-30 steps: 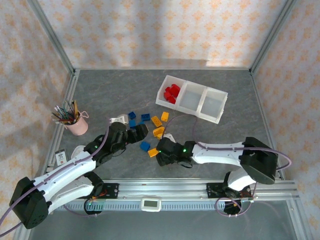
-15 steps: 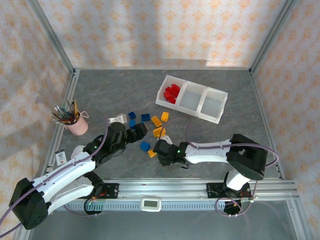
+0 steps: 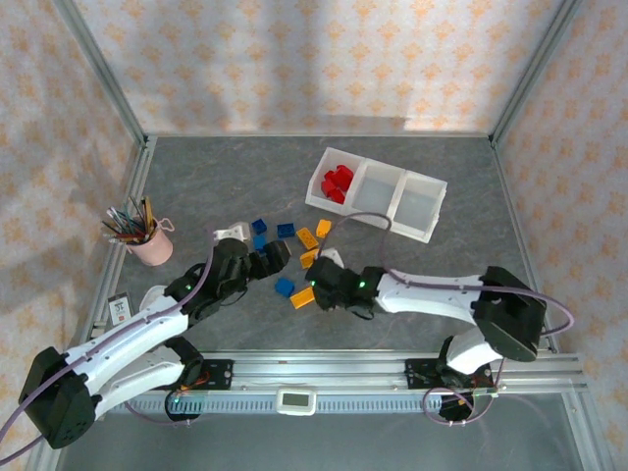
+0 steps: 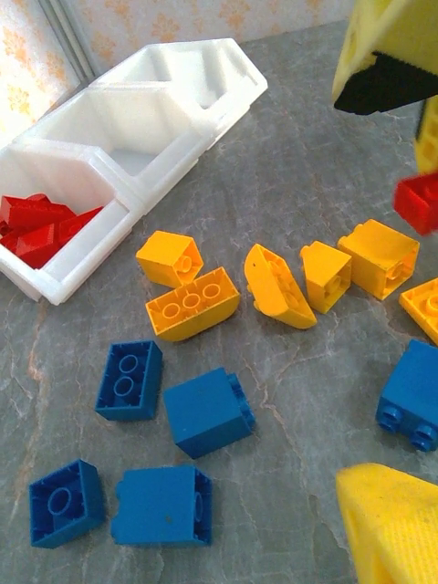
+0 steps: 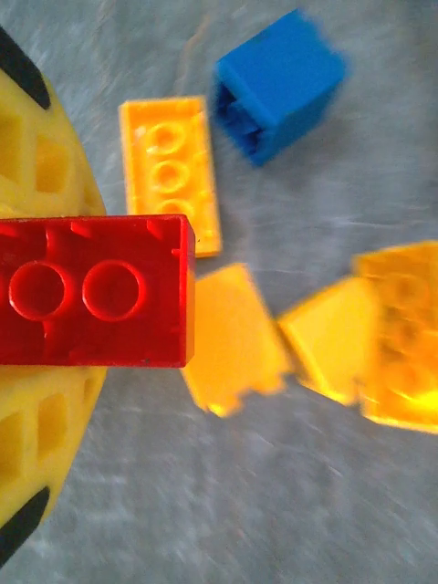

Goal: Sort the legos into containers by color
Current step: Place the lego in the container, then pick up the lego from the bottom-center of the table.

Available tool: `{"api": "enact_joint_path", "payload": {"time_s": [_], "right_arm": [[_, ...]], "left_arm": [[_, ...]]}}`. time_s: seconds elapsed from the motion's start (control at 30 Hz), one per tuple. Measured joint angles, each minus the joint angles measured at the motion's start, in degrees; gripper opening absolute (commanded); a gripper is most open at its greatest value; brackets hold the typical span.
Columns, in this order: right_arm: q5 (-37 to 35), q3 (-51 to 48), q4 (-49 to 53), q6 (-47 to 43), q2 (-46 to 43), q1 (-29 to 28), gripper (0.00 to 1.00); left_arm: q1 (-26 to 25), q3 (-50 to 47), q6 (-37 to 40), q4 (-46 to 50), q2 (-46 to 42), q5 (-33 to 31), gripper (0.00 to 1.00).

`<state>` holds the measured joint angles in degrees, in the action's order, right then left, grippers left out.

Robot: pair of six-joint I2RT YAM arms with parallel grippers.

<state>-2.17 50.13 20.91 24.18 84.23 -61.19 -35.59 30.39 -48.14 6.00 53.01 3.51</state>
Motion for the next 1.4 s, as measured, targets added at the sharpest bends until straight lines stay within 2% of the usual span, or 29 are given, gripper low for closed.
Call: {"api": "enact_joint_path", "payload": {"time_s": [0.17,0.3,0.57,0.73,0.93,1.0,1.2,1.4], "right_arm": [[-0.15,8.37,0.33,-1.66,-0.2,8.66,0.31],[-0.42,15.87,-0.59,-3.5,3.98,14.21,0.32],[-1.25,33.86,-2.25,-6.97,21.7,22.69,0.32],[-2.43,43.87,-2.32,-8.0,31.74,26.53,0.34],[-4.0,53.72,-0.9,-9.51,40.17,29.94,0.57],[-4.07,57.18,0.02,-10.16,42.4,30.6,0.6],[-2.91,56.94,0.66,-11.65,41.57,30.8,0.63],[-1.88,44.46,0.15,-12.02,30.38,28.15,0.68]], "left_arm": [[1.38,4.66,1.84,-0.81,4.04,-0.17,0.99],[3.56,7.91,3.32,-2.36,6.71,-0.11,0.99],[9.16,11.45,4.96,-5.77,11.76,0.7,0.99],[10.91,12.33,5.27,-7.67,13.77,1.31,0.99],[11.39,13.2,6.05,-8.48,15.82,2.27,0.99],[11.39,13.55,6.21,-8.48,16.39,2.49,0.99],[11.39,13.84,6.23,-8.87,16.7,3.63,0.99],[11.39,13.81,6.21,-8.85,15.93,5.25,0.99]]}}
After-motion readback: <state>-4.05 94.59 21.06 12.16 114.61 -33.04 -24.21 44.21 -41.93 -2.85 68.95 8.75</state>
